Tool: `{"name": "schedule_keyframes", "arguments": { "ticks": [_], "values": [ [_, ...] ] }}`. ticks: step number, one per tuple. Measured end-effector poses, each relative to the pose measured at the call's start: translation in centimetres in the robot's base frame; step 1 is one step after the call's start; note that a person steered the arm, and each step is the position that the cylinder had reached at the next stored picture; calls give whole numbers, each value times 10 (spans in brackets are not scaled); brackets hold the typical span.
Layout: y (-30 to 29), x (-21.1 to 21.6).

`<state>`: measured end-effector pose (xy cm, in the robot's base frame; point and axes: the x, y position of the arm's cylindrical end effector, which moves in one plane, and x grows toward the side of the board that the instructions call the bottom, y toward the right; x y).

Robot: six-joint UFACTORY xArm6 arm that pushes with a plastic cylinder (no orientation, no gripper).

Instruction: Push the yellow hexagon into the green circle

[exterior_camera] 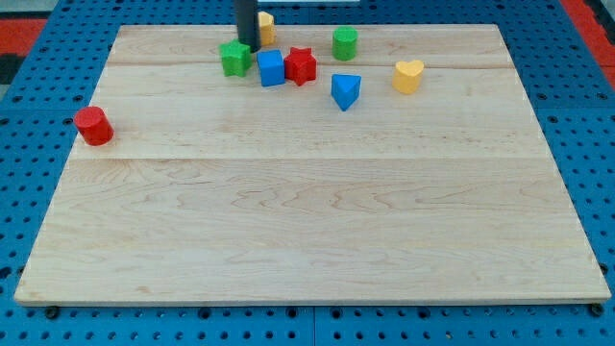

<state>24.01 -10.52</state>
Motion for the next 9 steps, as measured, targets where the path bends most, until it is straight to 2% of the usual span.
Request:
{"name": "schedule_keyframes", "arguments": {
  "ticks": [1, 2, 3, 6, 7, 8, 9],
  "values": [
    [-54, -12],
    [-49, -49],
    [-49, -49],
    [44, -42],
    [129, 5],
    [112, 11],
    [58, 8]
  ]
}}
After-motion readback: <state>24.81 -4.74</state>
